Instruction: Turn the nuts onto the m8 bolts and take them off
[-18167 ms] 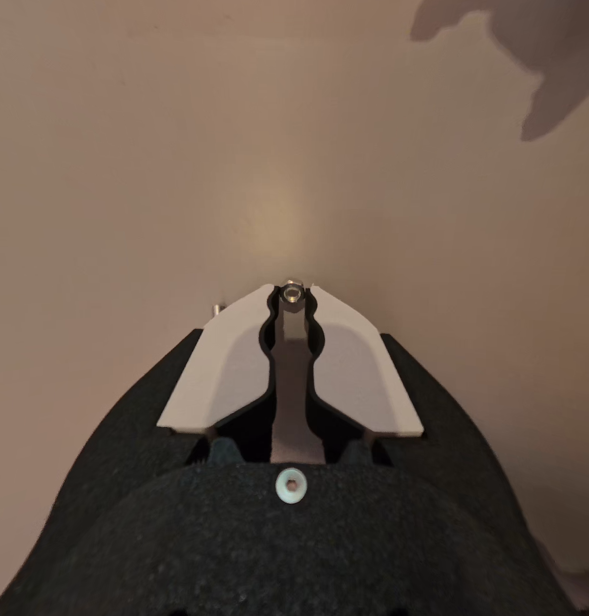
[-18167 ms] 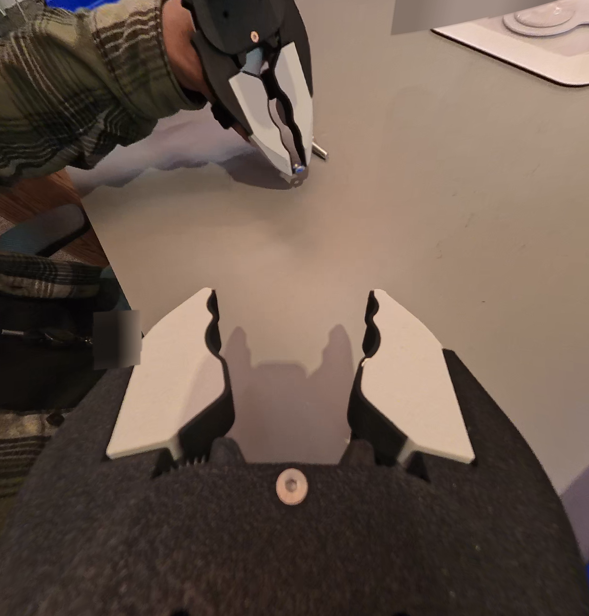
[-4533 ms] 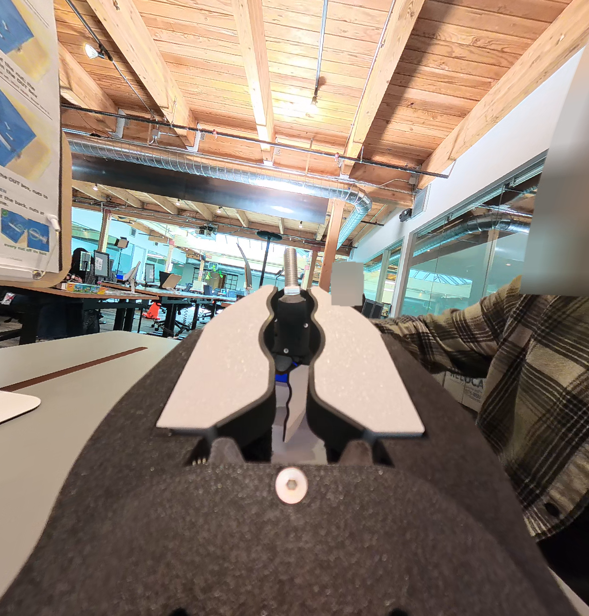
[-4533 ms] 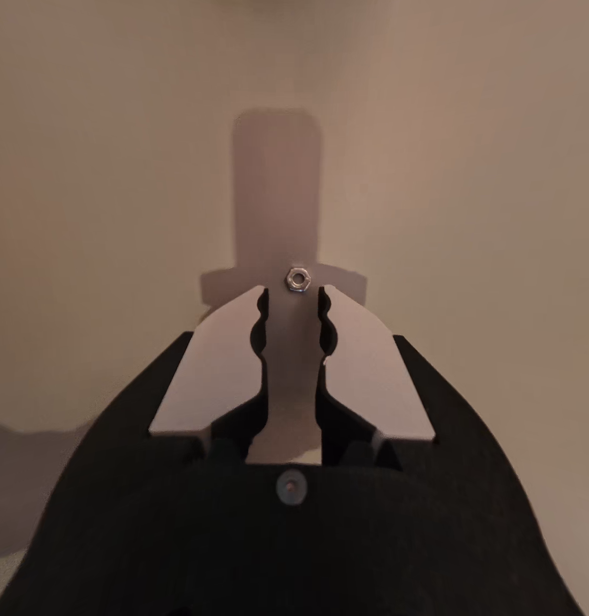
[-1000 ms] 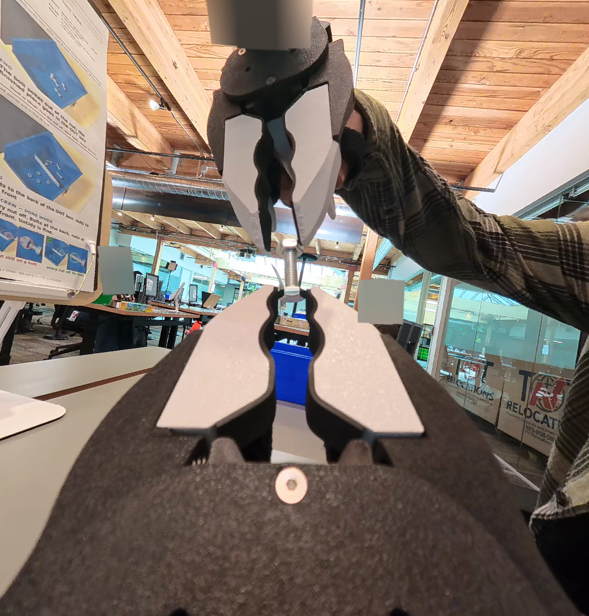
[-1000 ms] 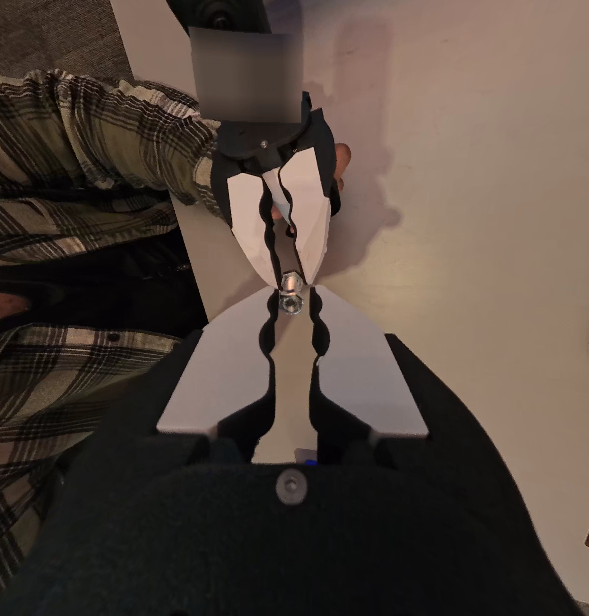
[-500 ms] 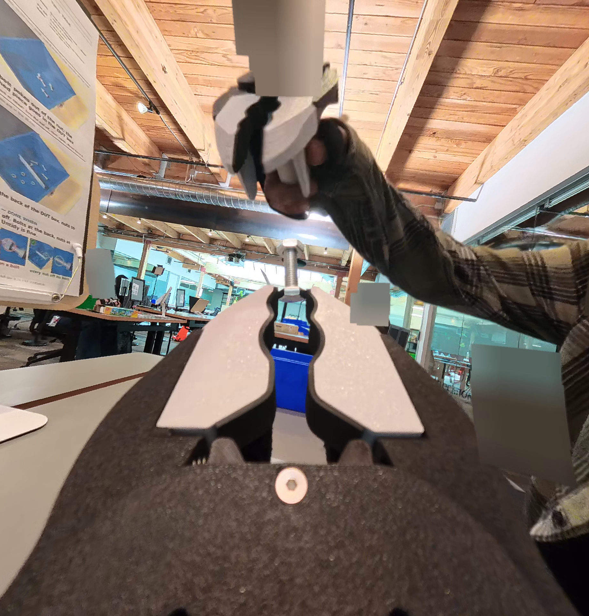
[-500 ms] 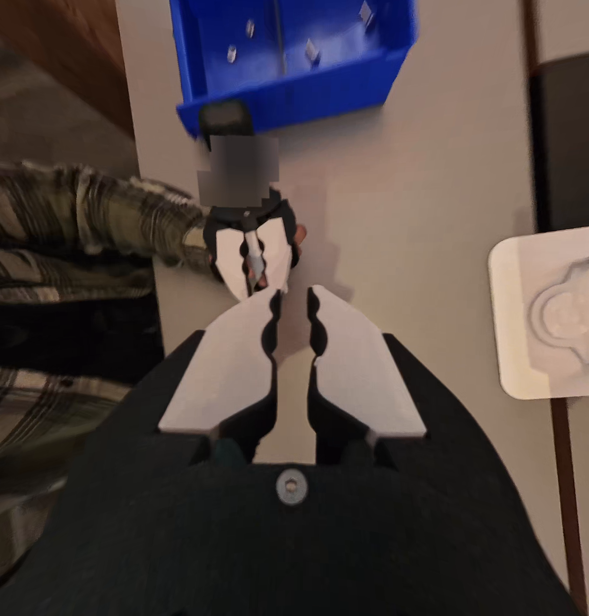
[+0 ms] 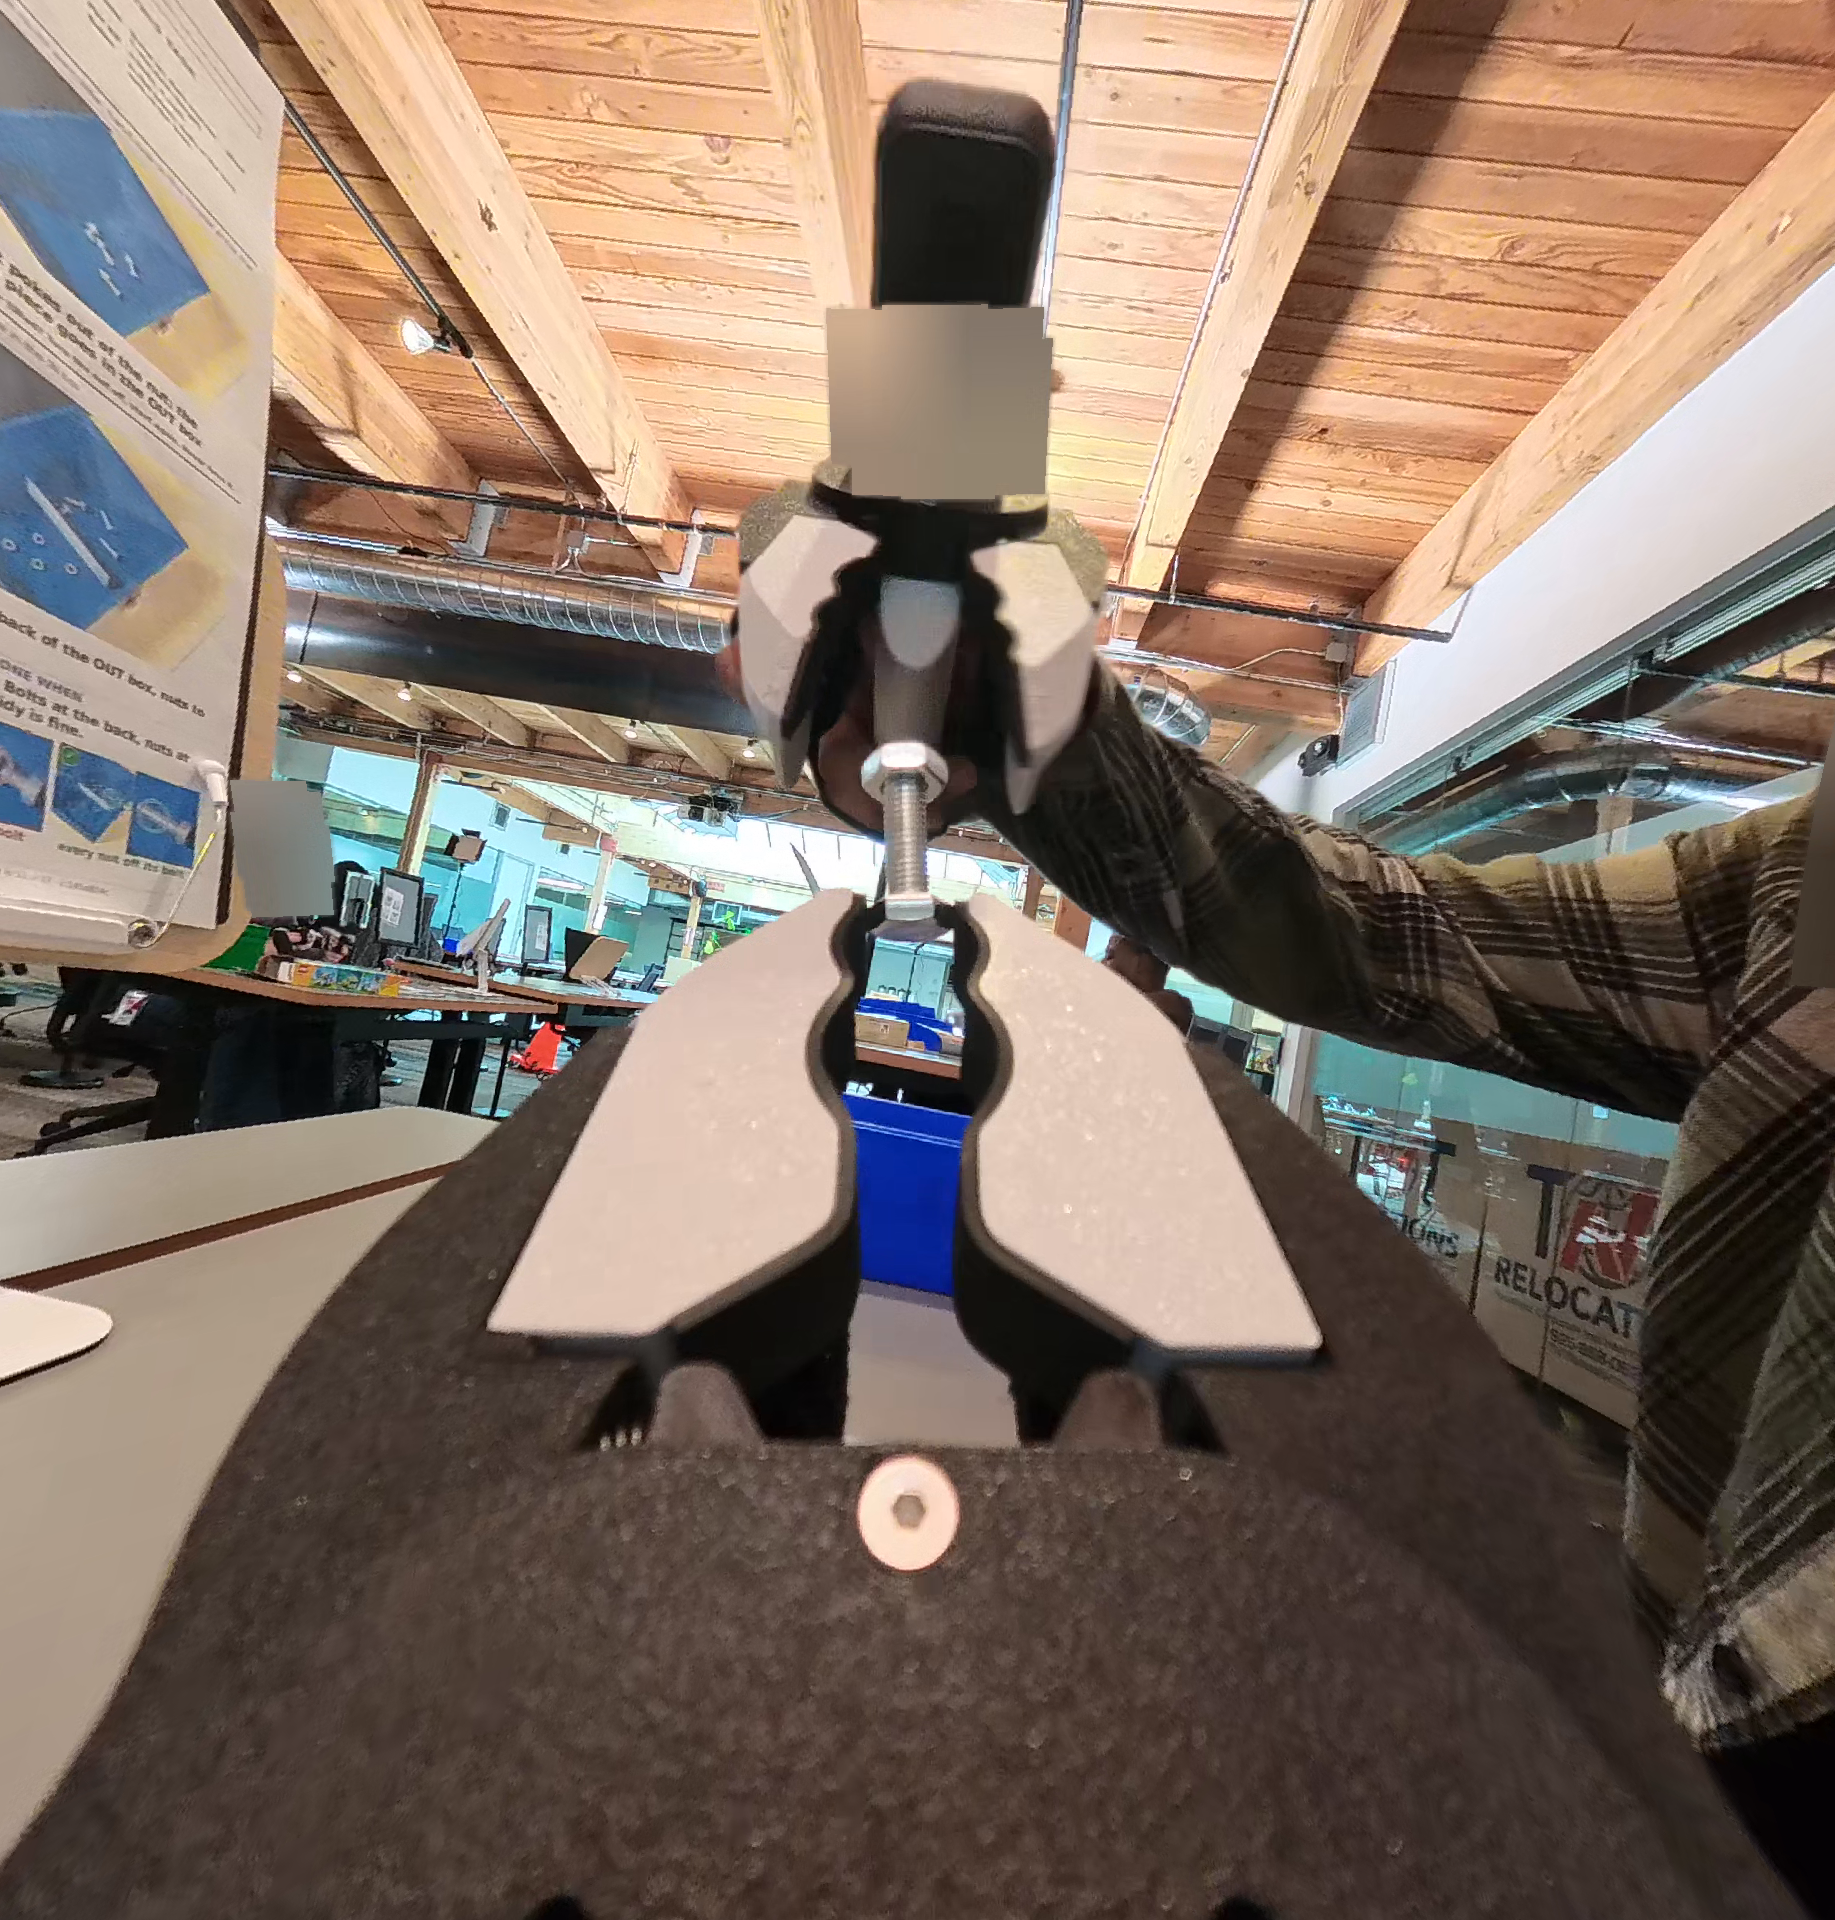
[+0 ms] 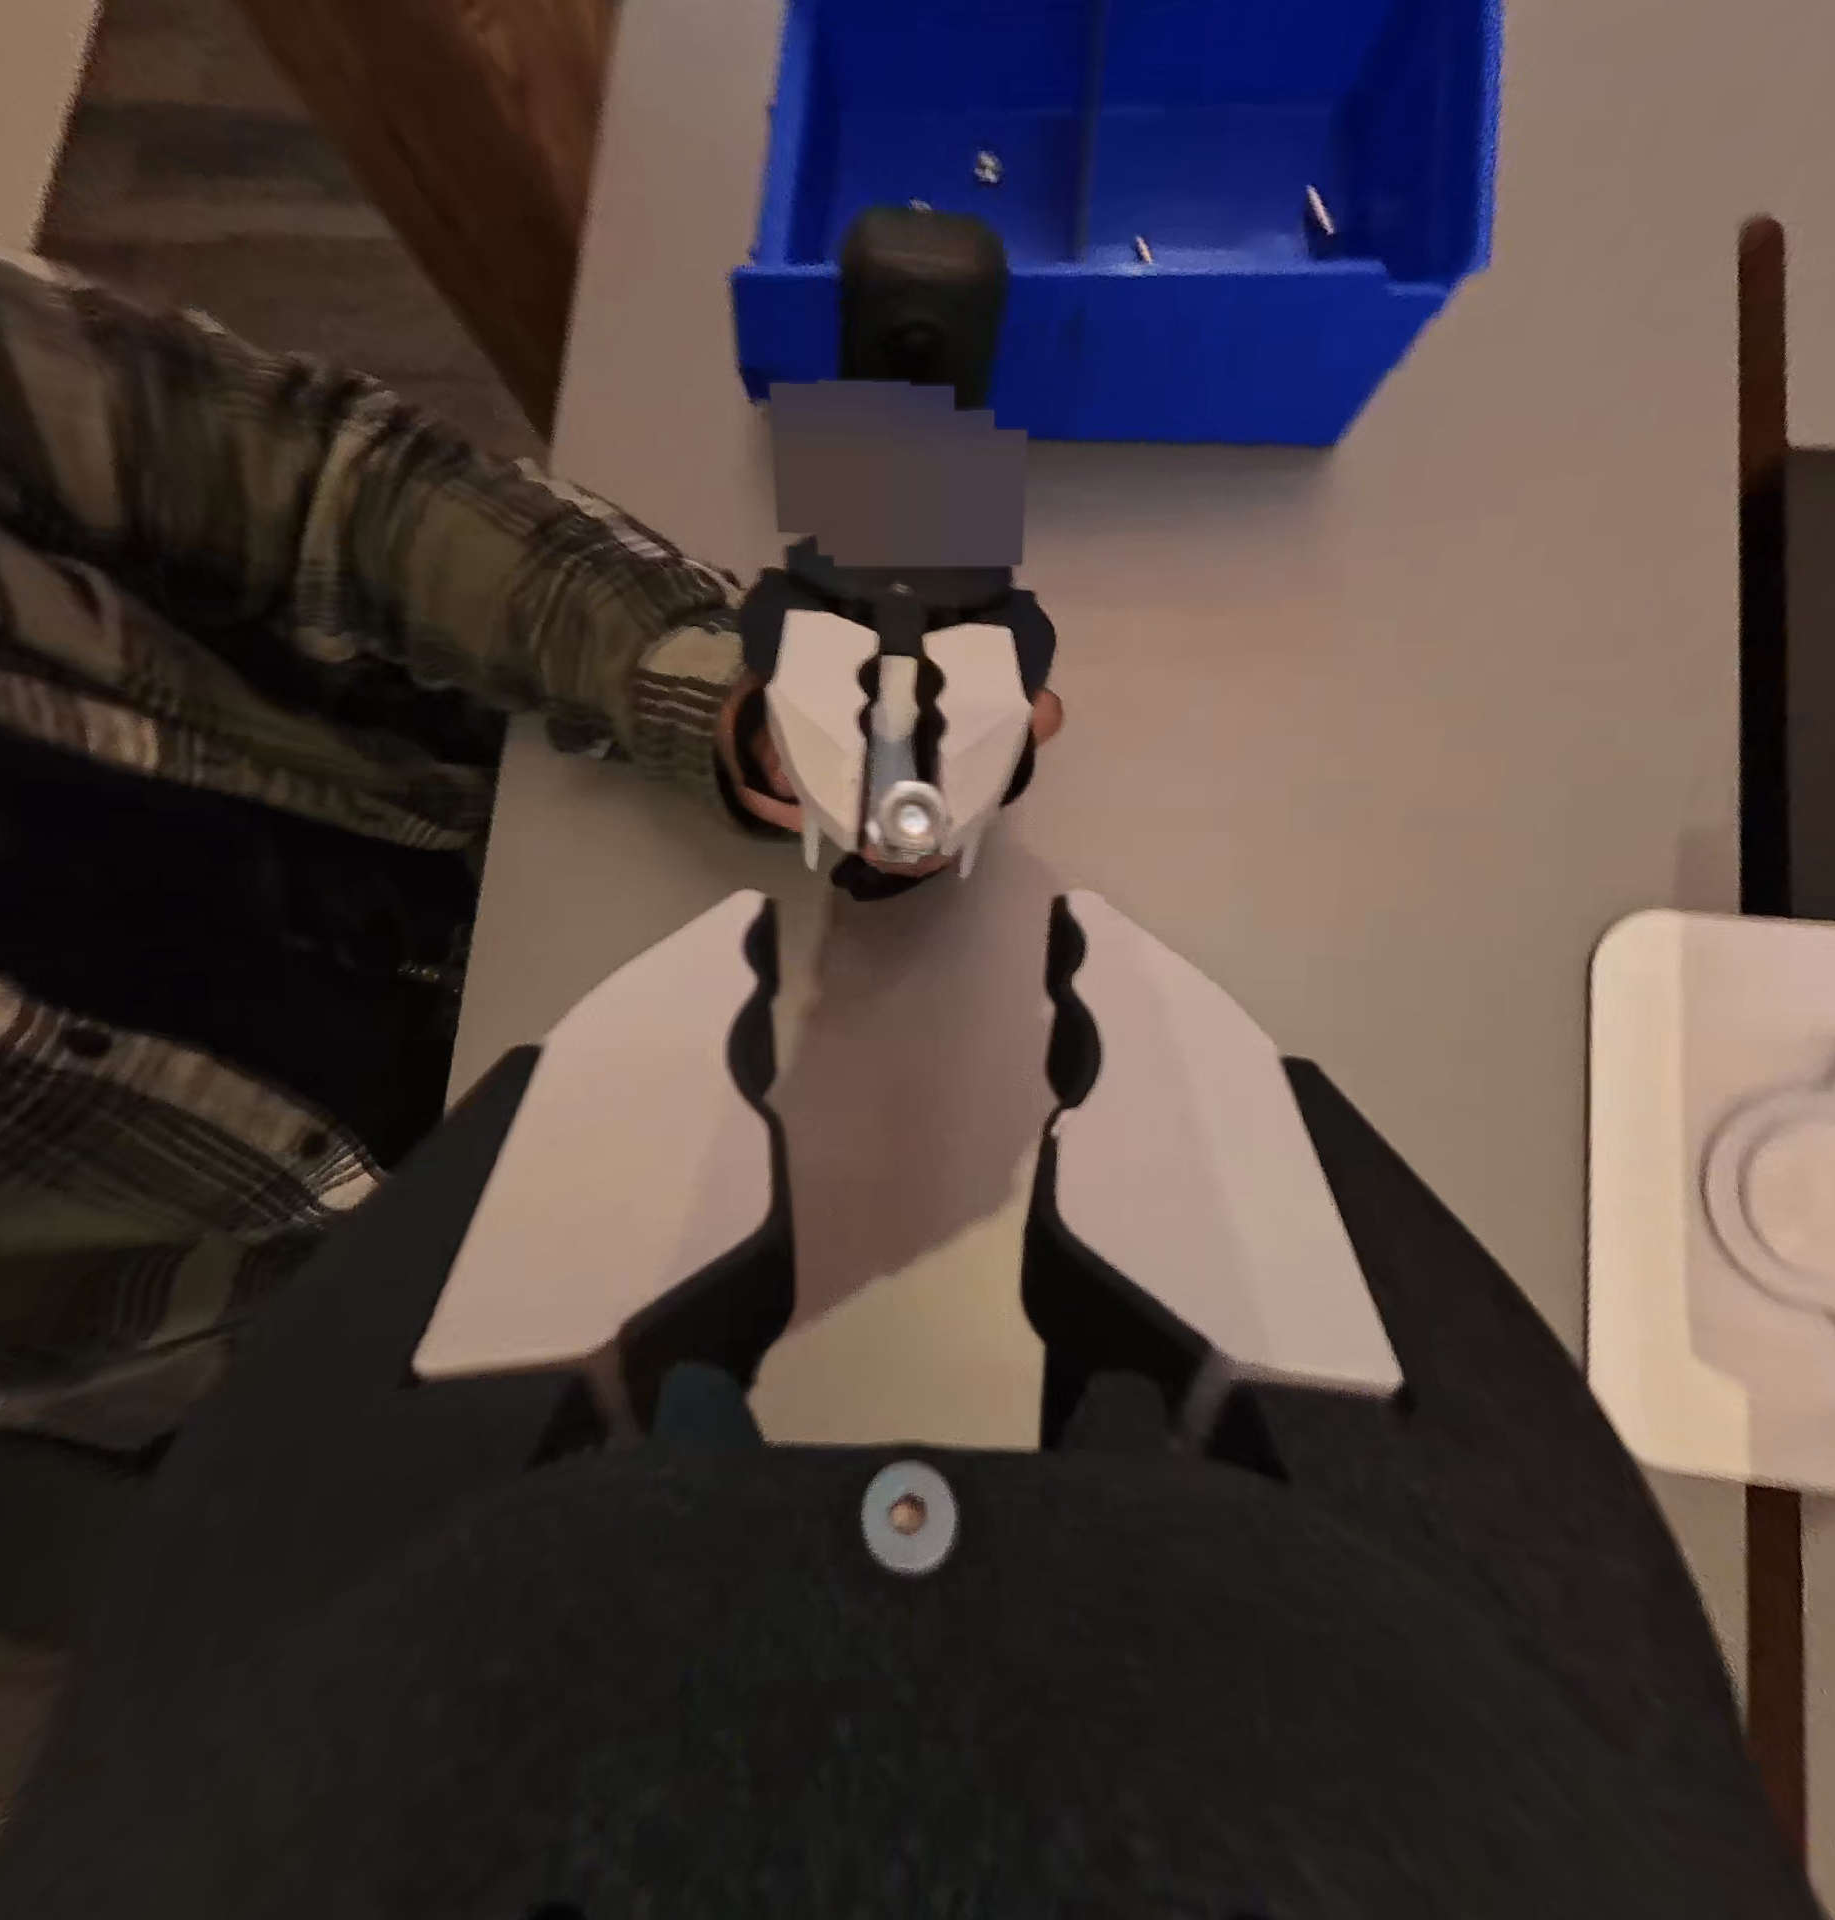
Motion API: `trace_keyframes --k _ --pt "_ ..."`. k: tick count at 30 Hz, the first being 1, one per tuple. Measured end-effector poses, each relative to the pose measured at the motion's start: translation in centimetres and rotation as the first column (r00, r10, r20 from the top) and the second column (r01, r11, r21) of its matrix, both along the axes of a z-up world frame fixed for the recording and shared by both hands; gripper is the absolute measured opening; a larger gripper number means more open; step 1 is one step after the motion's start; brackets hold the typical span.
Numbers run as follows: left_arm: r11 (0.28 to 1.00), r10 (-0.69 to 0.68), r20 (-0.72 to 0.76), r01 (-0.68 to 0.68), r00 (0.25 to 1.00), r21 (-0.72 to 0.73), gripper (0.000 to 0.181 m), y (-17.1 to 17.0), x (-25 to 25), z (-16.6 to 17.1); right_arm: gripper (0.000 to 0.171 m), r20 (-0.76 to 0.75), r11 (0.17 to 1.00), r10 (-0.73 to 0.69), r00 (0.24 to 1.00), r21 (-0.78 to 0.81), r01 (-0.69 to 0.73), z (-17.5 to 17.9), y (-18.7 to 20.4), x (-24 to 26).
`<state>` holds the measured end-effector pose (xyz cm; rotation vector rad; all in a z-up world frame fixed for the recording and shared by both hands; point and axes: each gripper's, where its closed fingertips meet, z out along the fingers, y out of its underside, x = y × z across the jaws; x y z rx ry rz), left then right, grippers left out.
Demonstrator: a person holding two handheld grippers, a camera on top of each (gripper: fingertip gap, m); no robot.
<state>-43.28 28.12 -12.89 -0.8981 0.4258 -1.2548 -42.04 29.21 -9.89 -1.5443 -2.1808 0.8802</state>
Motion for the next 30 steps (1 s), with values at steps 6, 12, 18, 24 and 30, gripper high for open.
trace_keyframes --k 6,12,18,24,30 --pt "1.0 -0.009 0.002 0.009 1.0 -0.006 0.015 0.0 0.2 -0.1 0.073 -0.018 0.998 0.067 0.998 0.02 -0.066 -1.0 -1.2 -0.2" --pt "1.0 -0.003 0.005 0.003 1.0 -0.012 0.015 0.2 0.0 -0.2 0.078 0.039 0.995 0.096 0.995 0.003 -0.097 -1.8 -2.1 -0.4" --pt "1.0 -0.001 0.003 0.001 1.0 -0.016 0.015 0.3 0.1 -0.2 0.078 0.06 0.994 0.111 0.992 -0.02 -0.11 -1.8 -2.7 -0.1" --pt "1.0 0.009 0.004 -0.009 1.0 -0.02 0.015 0.4 -0.1 -0.2 0.077 0.07 0.994 0.112 0.991 -0.025 -0.111 -1.8 -3.0 0.0" --pt "1.0 0.009 0.005 -0.009 1.0 -0.023 0.015 0.4 -0.1 -0.3 0.073 0.084 0.993 0.118 0.989 -0.035 -0.116 -1.7 -3.3 0.4"
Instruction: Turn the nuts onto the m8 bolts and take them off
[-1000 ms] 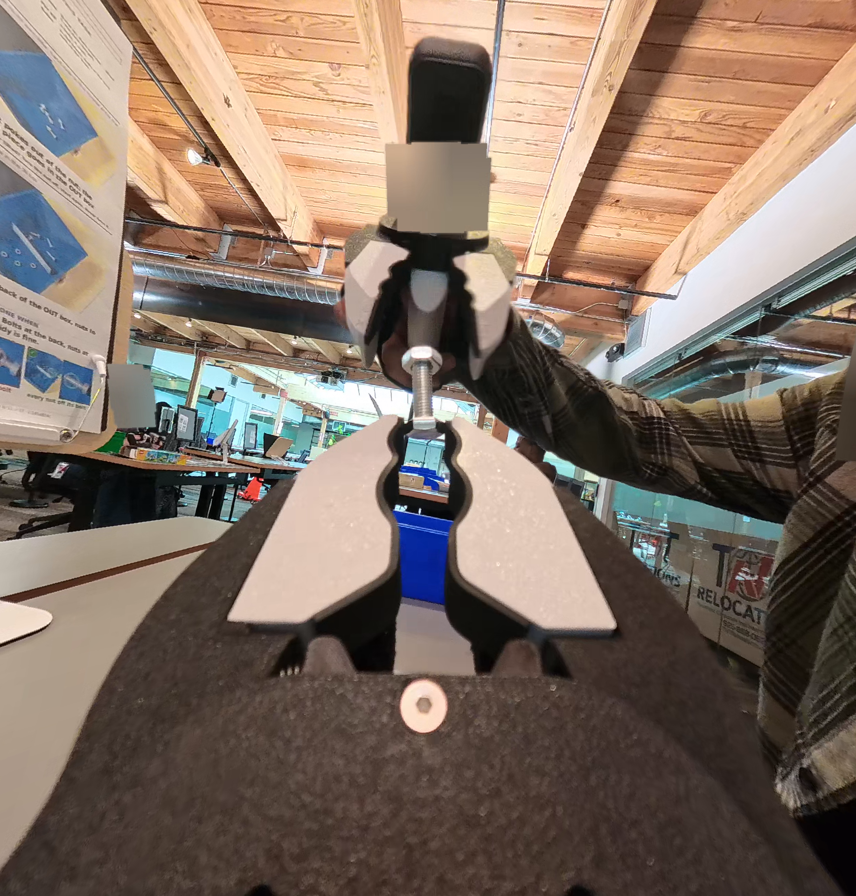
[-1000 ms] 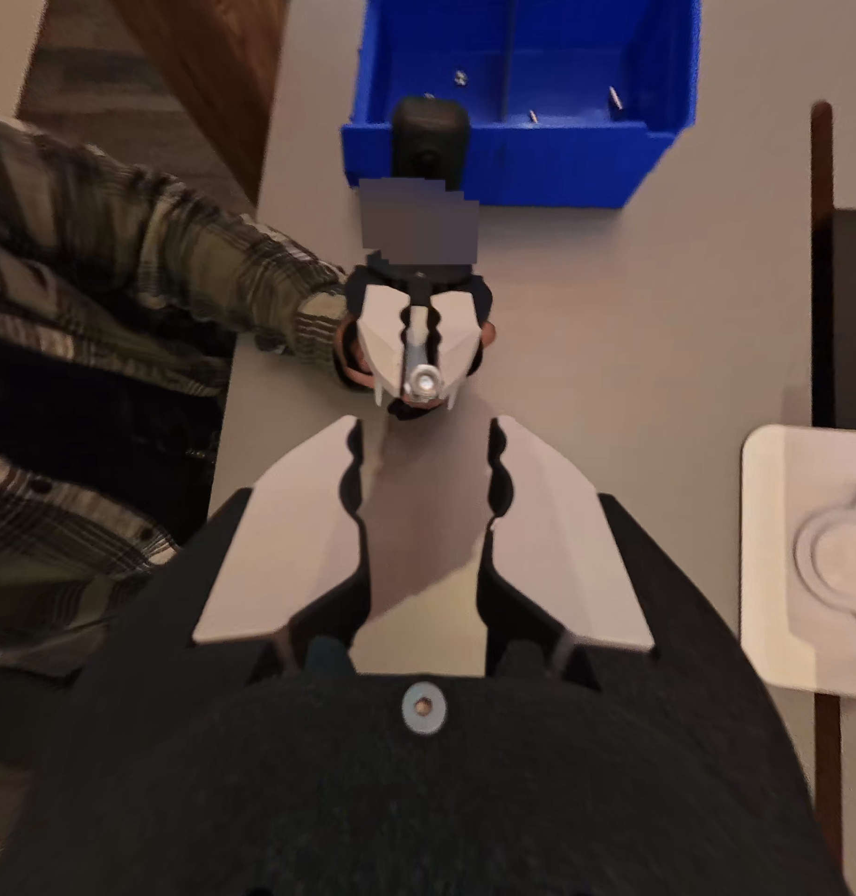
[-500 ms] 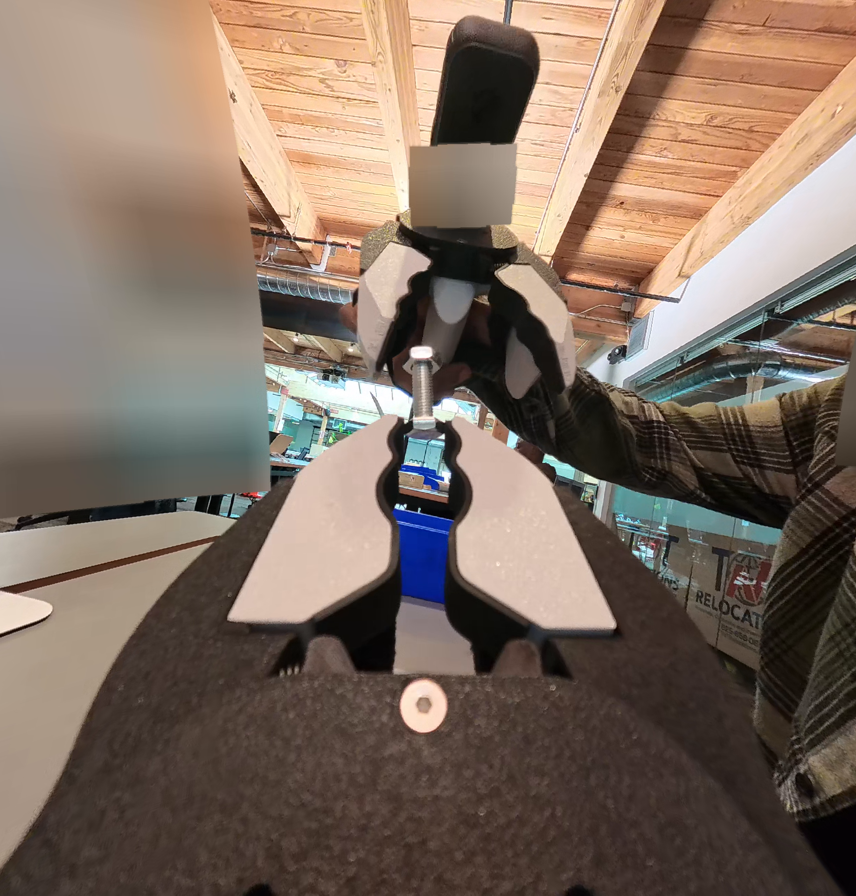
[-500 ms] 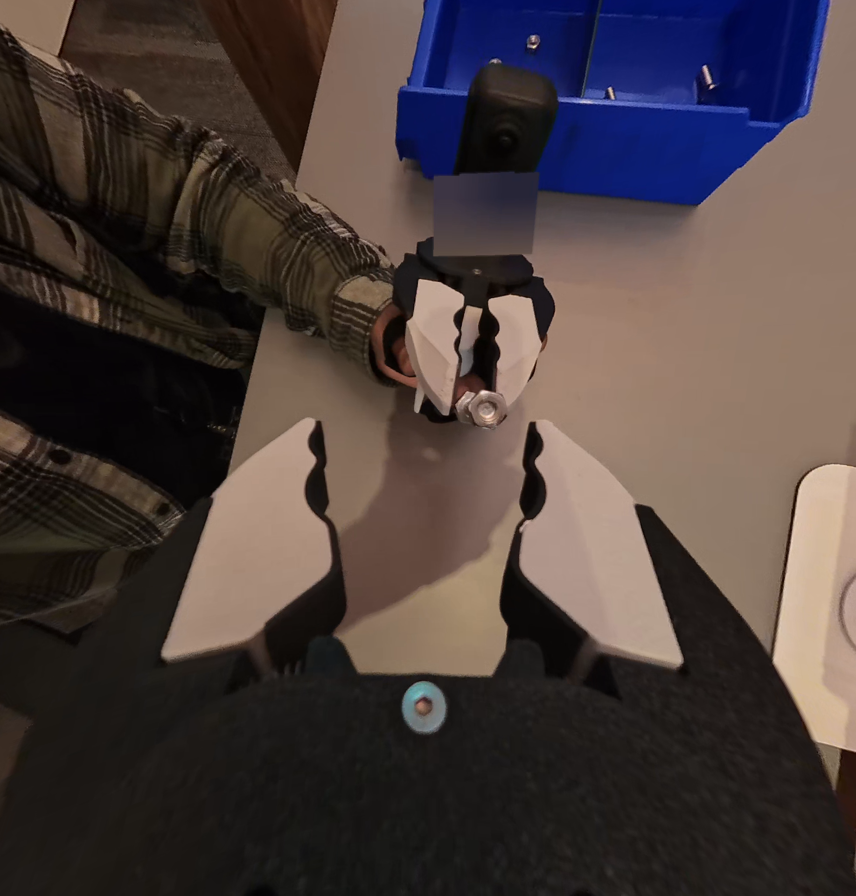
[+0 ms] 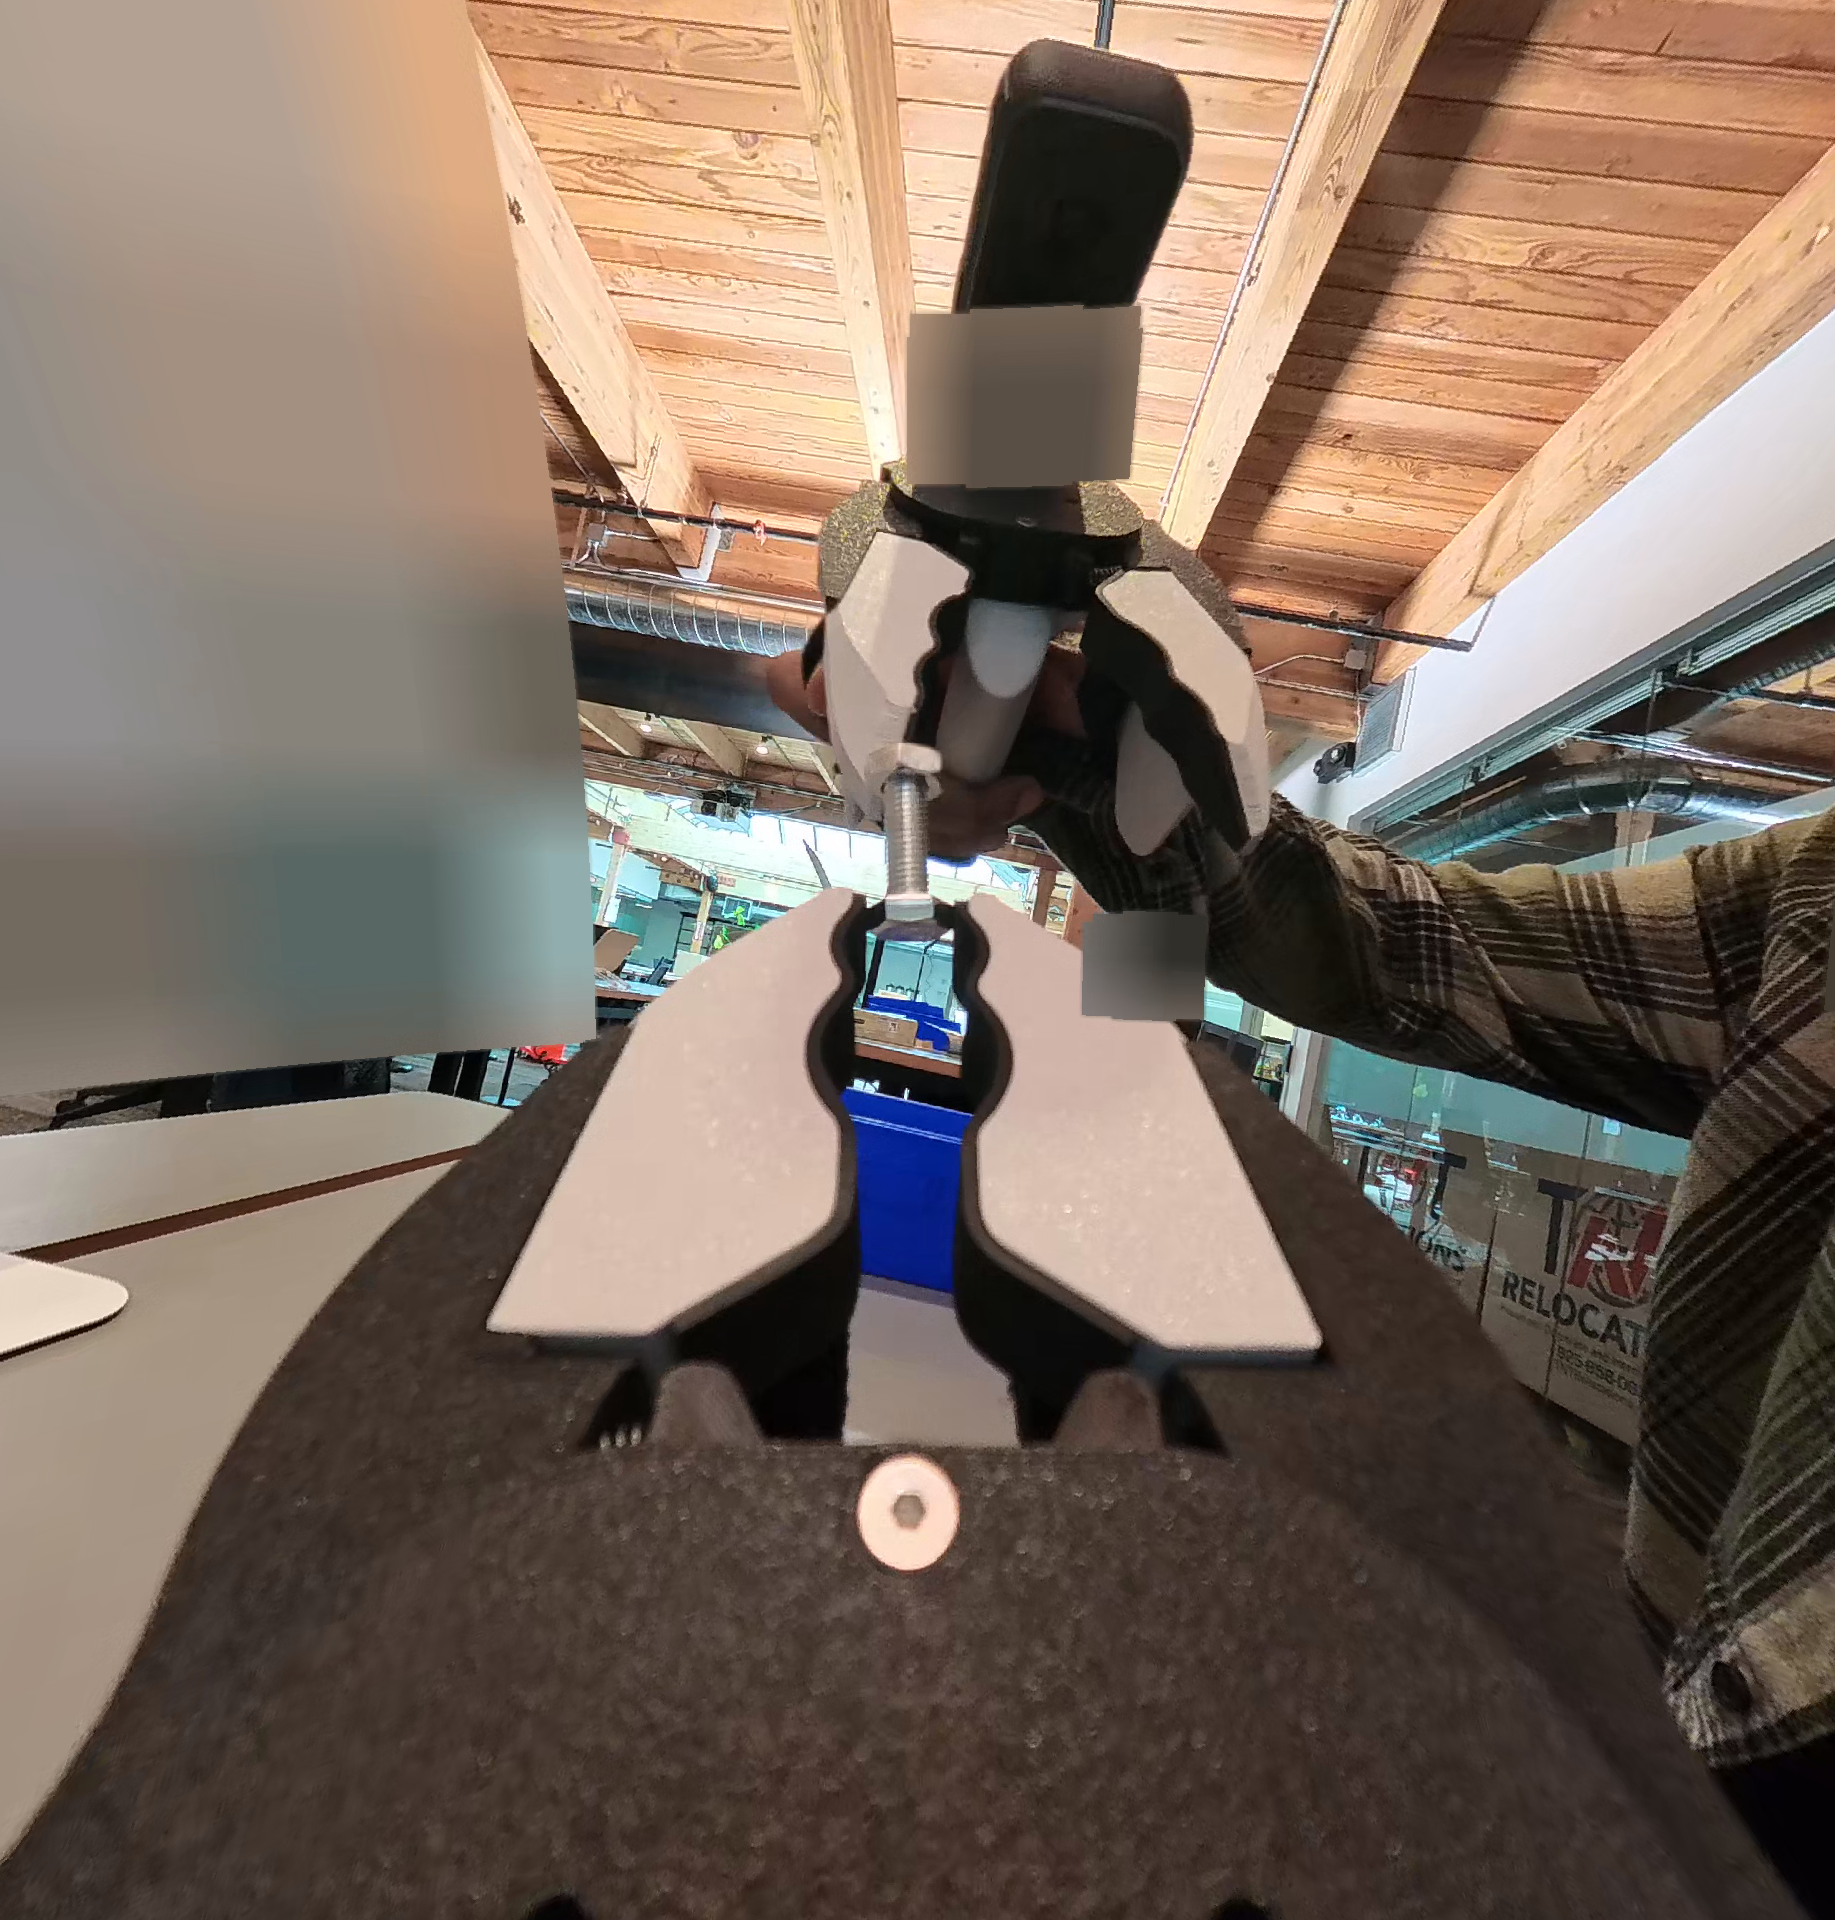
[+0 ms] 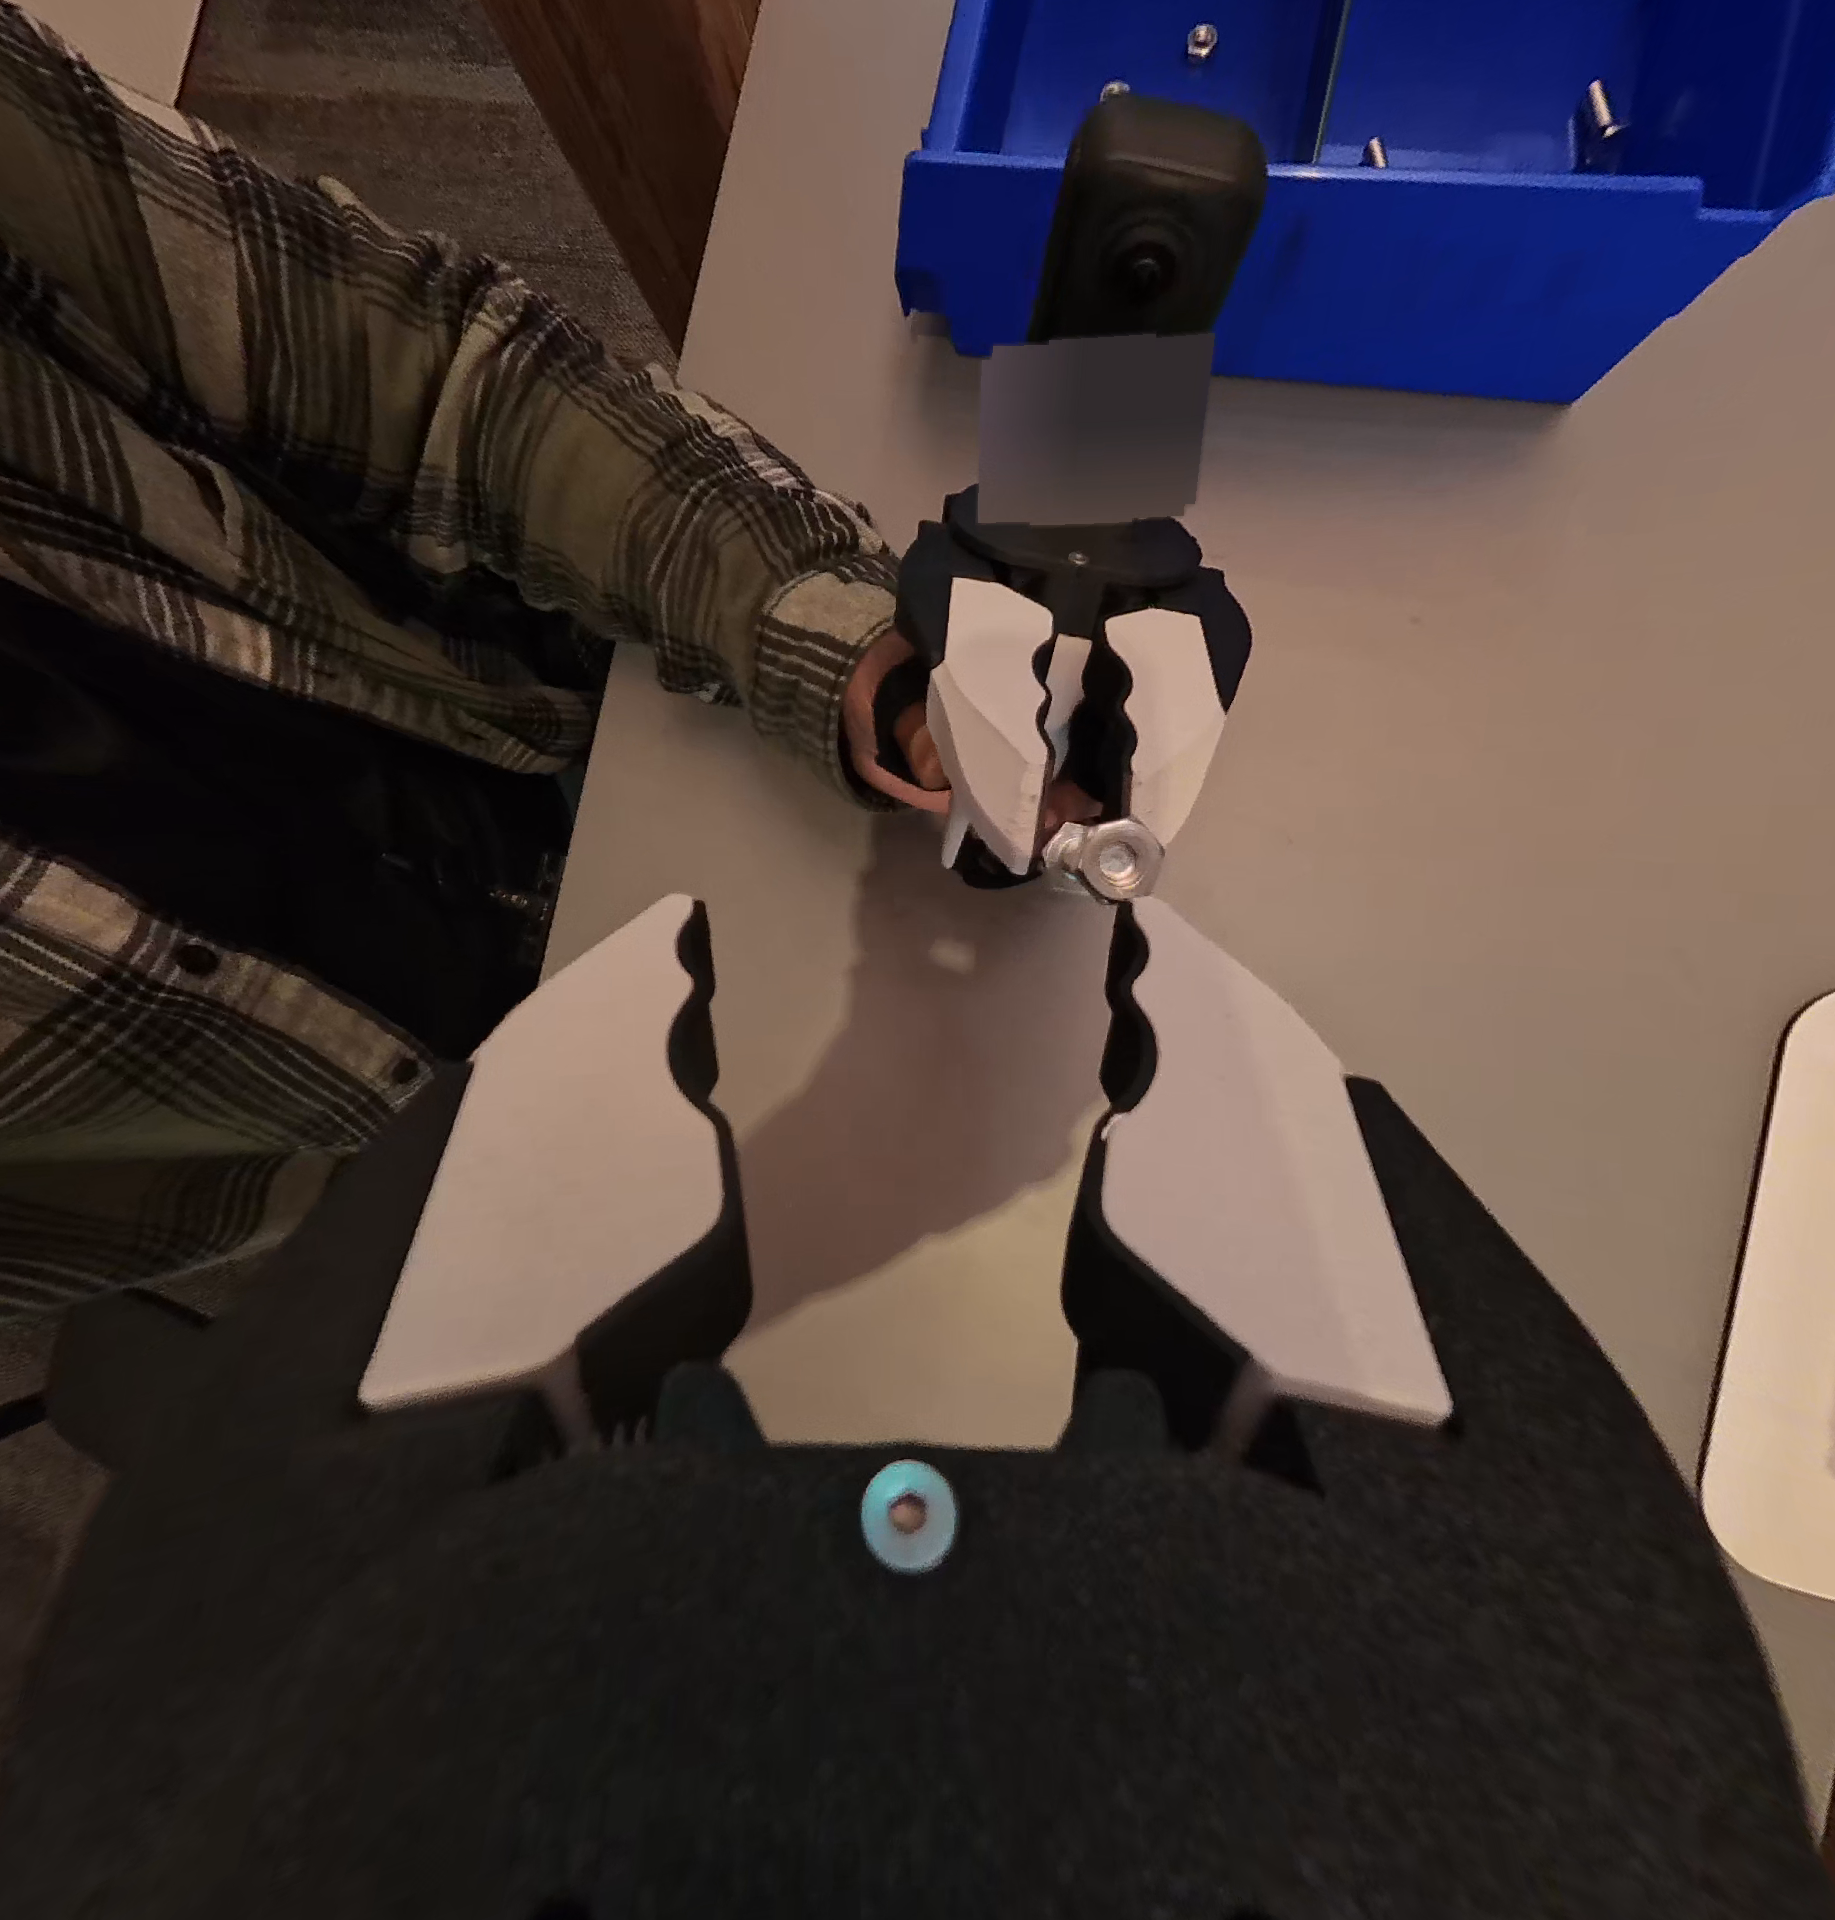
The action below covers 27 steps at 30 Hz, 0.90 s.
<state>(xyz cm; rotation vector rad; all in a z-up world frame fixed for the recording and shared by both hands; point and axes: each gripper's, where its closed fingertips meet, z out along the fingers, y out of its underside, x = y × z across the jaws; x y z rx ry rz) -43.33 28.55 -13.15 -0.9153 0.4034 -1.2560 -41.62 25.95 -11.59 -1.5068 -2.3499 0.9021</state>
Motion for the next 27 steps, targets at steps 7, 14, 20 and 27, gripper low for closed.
trace_keyframes --k 7,14,20,27 --pt "1.0 -0.007 -0.006 0.007 1.0 0.006 0.015 -0.1 0.2 0.0 0.078 0.02 0.999 -0.05 0.999 0.021 0.05 0.0 0.9 -0.1" --pt "1.0 -0.002 -0.014 0.002 1.0 0.006 0.015 -0.1 0.2 0.0 0.081 0.041 1.0 -0.016 0.999 0.01 0.015 -0.3 -0.1 -0.4" --pt "1.0 -0.001 -0.006 0.001 1.0 0.005 0.015 -0.1 0.1 0.0 0.08 0.051 1.0 -0.022 0.998 -0.013 0.023 -0.1 -0.4 -0.1" --pt "1.0 -0.008 -0.011 0.008 1.0 0.013 0.015 -0.2 0.3 0.1 0.081 0.071 0.998 -0.064 0.995 0.028 0.063 -0.3 0.4 -0.1"
